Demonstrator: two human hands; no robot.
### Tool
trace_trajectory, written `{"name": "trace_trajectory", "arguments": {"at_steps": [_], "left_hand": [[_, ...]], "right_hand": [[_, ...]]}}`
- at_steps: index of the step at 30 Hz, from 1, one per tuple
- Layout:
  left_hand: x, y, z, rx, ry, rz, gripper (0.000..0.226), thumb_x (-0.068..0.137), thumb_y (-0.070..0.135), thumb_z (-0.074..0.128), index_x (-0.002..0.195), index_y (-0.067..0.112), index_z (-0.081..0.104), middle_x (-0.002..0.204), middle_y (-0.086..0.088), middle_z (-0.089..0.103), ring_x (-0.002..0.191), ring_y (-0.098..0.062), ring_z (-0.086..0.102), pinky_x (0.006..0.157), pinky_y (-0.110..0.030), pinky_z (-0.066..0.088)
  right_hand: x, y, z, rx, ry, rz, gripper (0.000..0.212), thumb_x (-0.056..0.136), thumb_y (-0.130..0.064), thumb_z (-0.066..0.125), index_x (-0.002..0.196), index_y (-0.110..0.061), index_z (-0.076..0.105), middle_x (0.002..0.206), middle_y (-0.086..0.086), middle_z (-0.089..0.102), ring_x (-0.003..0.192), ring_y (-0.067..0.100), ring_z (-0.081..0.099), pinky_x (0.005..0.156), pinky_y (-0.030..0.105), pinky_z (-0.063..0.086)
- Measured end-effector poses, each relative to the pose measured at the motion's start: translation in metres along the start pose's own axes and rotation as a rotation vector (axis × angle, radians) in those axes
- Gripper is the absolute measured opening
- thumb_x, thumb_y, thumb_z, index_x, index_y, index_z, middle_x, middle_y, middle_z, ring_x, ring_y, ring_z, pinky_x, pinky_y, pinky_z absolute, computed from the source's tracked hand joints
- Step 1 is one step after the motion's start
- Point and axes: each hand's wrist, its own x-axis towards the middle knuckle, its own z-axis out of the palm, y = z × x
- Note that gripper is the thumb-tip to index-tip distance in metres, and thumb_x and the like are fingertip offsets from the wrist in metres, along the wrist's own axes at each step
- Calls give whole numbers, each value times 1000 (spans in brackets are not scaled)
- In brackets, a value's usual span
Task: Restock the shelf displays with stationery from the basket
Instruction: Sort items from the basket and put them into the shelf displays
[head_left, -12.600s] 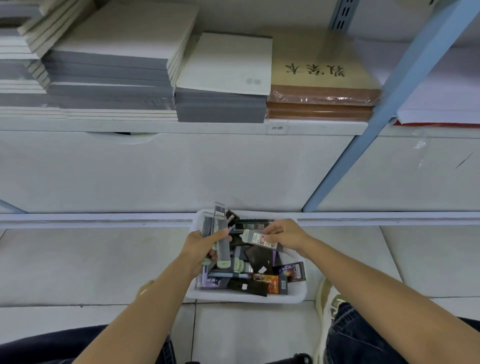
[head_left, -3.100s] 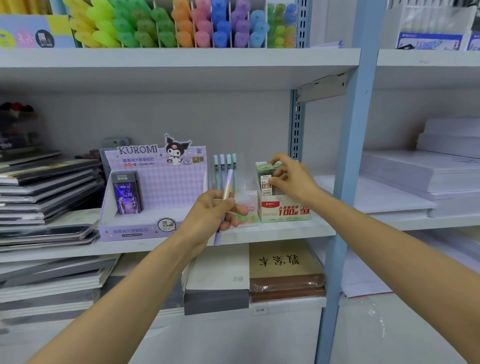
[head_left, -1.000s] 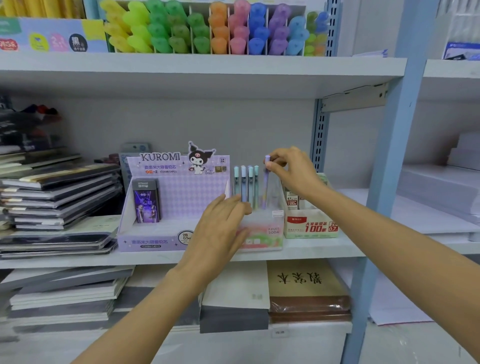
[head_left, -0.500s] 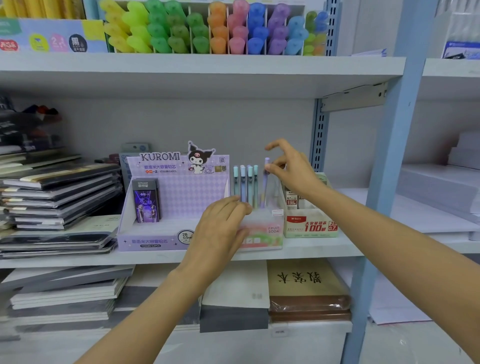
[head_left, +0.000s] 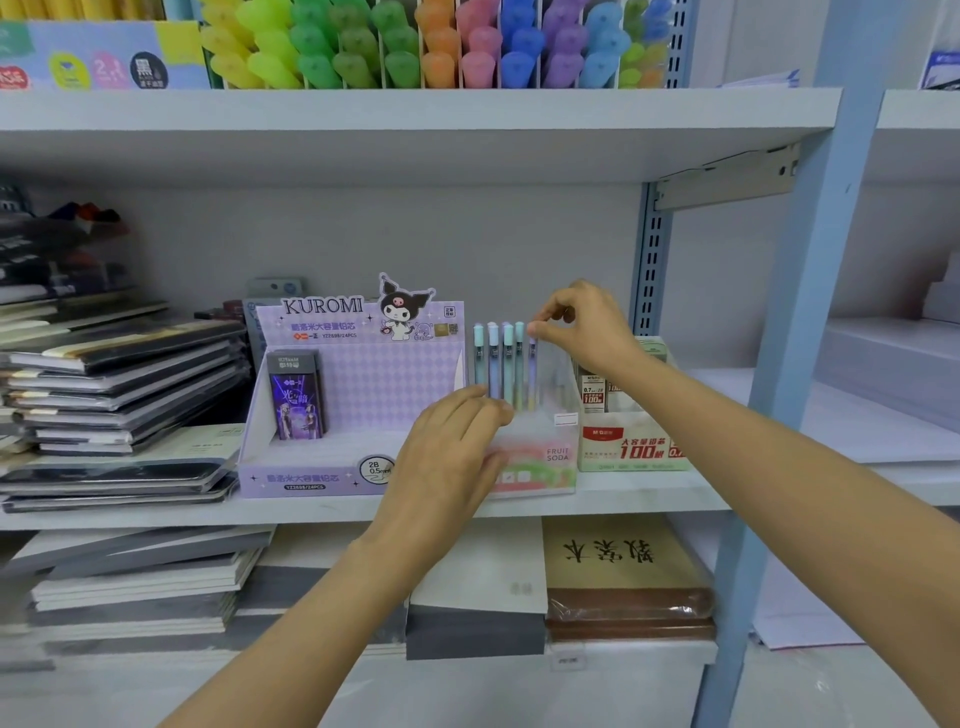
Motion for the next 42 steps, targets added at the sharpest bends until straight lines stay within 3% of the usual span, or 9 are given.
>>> {"name": "trace_trajectory", "arguments": {"at_steps": [9, 14, 20, 25, 31, 33, 35, 37, 42], "left_hand": [[1, 1, -1, -6, -14, -11, 39, 76, 5, 79, 111, 4, 64, 122, -8, 65, 126, -30, 54, 100, -40, 46], [-16, 14, -7, 73, -19, -10, 45, 87, 17, 68, 129, 6, 58, 146, -12, 47, 140, -30, 37, 112, -44, 34], [-101, 35, 28, 44, 95, -55, 28, 75, 5, 70, 102, 6, 65, 106, -12, 62, 103, -25, 52, 87, -35, 40], [-218, 46, 81, -99, -294, -310, 20, 75, -6, 67, 91, 5, 66, 91, -11, 61, 81, -32, 57, 67, -43, 46], [-362, 63, 129, -138, -893, -472, 26, 71, 4, 80, 95, 3, 71, 105, -18, 68, 96, -33, 67, 76, -34, 55], [-401, 66, 140, -118, -1080, -514, 43, 95, 17, 57, 135, 5, 50, 148, -18, 41, 136, -32, 42, 105, -36, 39], [-435, 64, 144, -60, -1276, -501, 56, 104, 30, 36, 153, 12, 18, 163, -9, -2, 151, -24, 3, 118, -33, 17], [-454, 63, 148, -21, -1333, -450, 59, 105, 35, 32, 155, 12, 9, 161, -10, -18, 149, -25, -12, 120, -32, 11], [-460, 65, 155, -9, -1257, -441, 55, 104, 37, 31, 153, 16, 17, 162, -10, -12, 150, -25, -9, 120, -32, 18]], "right_hand": [[2, -5, -2, 71, -45, 72, 22, 86, -32, 71, 99, -15, 65, 94, 0, 64, 83, 13, 56, 75, 31, 49], [-44, -28, -16, 286, 196, -52, 22, 92, -25, 63, 112, -14, 63, 102, 1, 64, 86, 10, 57, 74, 19, 44], [-161, -55, 9, 550, 16, -248, 12, 95, -12, 57, 91, -7, 67, 75, -2, 64, 64, 12, 60, 56, 25, 47], [-256, -30, 96, 580, -399, -86, 18, 96, -15, 57, 84, -7, 69, 67, 3, 64, 59, 16, 62, 55, 23, 47], [-387, 41, 203, 361, -896, 190, 17, 95, -21, 57, 93, -10, 70, 82, 5, 71, 69, 13, 59, 69, 27, 47], [-431, 68, 225, 206, -1023, 237, 16, 95, -23, 57, 100, -13, 67, 95, 5, 71, 84, 18, 63, 73, 28, 45], [-471, 90, 240, 60, -1170, 312, 21, 94, -27, 57, 109, -13, 60, 105, 7, 67, 97, 24, 62, 79, 31, 46], [-503, 104, 247, -27, -1275, 381, 33, 90, -33, 62, 115, -13, 52, 115, 7, 57, 99, 24, 57, 83, 35, 46], [-541, 114, 249, 53, -1189, 466, 41, 83, -20, 73, 115, -21, 47, 123, -2, 41, 103, 16, 53, 89, 31, 49]]}}
